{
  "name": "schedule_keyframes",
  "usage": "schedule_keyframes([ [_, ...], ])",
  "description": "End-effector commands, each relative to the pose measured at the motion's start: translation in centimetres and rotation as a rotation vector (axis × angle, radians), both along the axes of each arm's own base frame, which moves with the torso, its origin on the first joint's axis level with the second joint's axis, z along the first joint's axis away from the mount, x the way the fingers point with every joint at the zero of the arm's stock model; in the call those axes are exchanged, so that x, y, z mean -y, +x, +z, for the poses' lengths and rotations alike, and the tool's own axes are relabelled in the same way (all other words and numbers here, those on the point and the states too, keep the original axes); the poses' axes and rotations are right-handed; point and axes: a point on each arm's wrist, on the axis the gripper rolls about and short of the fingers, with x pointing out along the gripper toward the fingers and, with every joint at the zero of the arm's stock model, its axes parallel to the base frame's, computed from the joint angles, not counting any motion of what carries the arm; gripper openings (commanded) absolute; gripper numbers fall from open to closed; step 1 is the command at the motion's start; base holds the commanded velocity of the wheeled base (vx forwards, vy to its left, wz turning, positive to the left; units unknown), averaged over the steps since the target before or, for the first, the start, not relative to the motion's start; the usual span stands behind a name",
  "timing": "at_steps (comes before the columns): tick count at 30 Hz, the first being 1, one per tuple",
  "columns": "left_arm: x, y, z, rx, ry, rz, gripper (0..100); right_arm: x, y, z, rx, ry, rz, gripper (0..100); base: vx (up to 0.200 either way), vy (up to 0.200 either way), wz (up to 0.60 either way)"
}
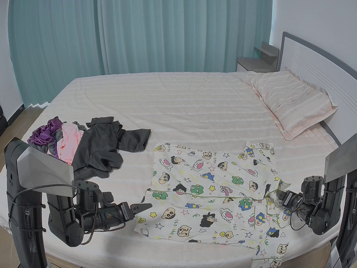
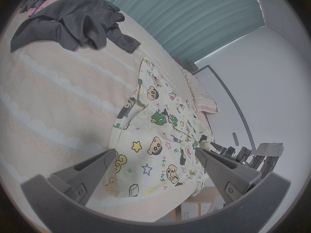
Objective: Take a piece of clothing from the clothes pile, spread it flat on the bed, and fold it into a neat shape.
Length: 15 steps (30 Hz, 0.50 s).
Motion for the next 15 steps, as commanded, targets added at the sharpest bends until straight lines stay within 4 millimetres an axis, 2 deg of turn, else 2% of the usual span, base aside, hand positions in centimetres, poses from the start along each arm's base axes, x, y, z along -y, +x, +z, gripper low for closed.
schedule_keyframes([
  [1, 0.0, 0.0, 0.0, -0.001, 0.0, 0.0, 100, 0.9, 0.1, -0.3, -0.002, 0.048, -0.013, 100, 0.0, 0.0, 0.0],
  [11, 0.0, 0.0, 0.0, -0.001, 0.0, 0.001, 100, 3.4, -0.8, -1.0, -0.056, 0.102, -0.088, 100, 0.0, 0.0, 0.0],
  [15, 0.0, 0.0, 0.0, -0.001, 0.0, 0.001, 100, 4.1, -0.9, -2.5, -0.109, 0.091, -0.111, 100, 0.0, 0.0, 0.0],
])
